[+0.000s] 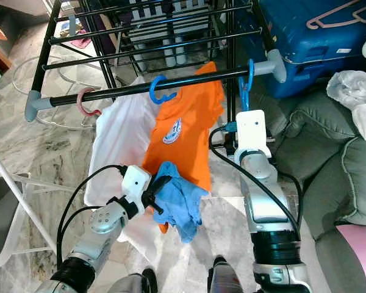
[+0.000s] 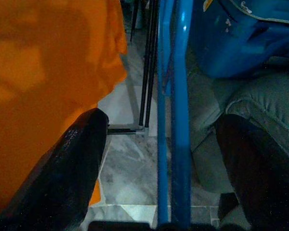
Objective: Hang hanger
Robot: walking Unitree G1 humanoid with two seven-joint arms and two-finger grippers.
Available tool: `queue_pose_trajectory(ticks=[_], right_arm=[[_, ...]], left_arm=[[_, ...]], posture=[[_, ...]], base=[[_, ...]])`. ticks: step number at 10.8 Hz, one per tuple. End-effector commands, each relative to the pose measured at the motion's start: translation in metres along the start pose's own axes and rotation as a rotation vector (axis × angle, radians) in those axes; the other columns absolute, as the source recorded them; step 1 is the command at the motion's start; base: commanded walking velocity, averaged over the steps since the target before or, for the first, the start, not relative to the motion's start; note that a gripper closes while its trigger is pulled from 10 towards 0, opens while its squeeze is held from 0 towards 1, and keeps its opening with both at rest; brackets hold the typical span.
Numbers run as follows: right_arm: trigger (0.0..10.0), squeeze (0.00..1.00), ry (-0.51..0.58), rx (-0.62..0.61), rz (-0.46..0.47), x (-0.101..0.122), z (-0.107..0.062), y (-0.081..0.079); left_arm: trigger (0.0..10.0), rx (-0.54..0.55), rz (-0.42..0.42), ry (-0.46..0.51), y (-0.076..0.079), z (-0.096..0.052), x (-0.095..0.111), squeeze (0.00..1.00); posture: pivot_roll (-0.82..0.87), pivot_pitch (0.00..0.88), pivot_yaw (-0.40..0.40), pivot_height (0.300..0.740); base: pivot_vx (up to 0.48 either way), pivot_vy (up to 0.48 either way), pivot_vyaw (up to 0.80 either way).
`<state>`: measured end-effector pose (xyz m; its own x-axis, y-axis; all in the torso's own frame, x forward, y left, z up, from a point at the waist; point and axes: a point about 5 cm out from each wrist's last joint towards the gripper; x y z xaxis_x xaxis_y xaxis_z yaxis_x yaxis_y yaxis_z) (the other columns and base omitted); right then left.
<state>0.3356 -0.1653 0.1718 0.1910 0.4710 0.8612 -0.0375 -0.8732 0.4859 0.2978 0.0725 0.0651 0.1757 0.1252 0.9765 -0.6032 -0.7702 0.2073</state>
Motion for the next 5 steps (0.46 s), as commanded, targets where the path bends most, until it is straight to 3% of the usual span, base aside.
queue_pose_trajectory(ticks=[1,2,3,5], right_arm=[[10.0,0.0,0.015,0.012,-0.01,0.0046,-0.004,-0.0036],[10.0,0.0,0.017,0.015,-0.007,0.0049,-0.0051,-0.0024],[0.0,0.0,0.015,0.013,-0.009,0.0044,-0.0055,-0.0012],[0.0,0.0,0.02,0.016,-0.011,0.0076,-0.0067,-0.0005]], left_arm=[[10.0,0.011,0.008,-0.012,-0.003,-0.003,-0.0015,0.0],[10.0,0.01,0.007,-0.016,-0.003,-0.0028,-0.0021,0.0],[10.0,0.007,0.005,-0.018,-0.0027,-0.0024,-0.0026,0.0],[10.0,0.003,0.005,-0.022,-0.0024,-0.0016,-0.0028,0.0]], posture=[[-0.22,0.207,0.164,0.74],[-0.22,0.207,0.164,0.74],[-0.23,0.205,0.166,0.74],[-0.23,0.204,0.166,0.74]], base=[[0.0,0.0,0.0],[0.0,0.0,0.0],[0.0,0.0,0.0],[0.0,0.0,0.0]])
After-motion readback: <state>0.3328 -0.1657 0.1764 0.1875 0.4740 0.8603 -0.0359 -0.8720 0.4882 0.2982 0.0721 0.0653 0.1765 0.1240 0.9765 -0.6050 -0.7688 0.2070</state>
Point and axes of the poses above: a point about 5 cm out from each wrist's last joint towards the gripper, its own z axis pointing out of the wrist towards the gripper, its own x axis along the axis of the wrist's last joint, y = z × x, and after that the axes turned 15 degrees about -z, right-handed
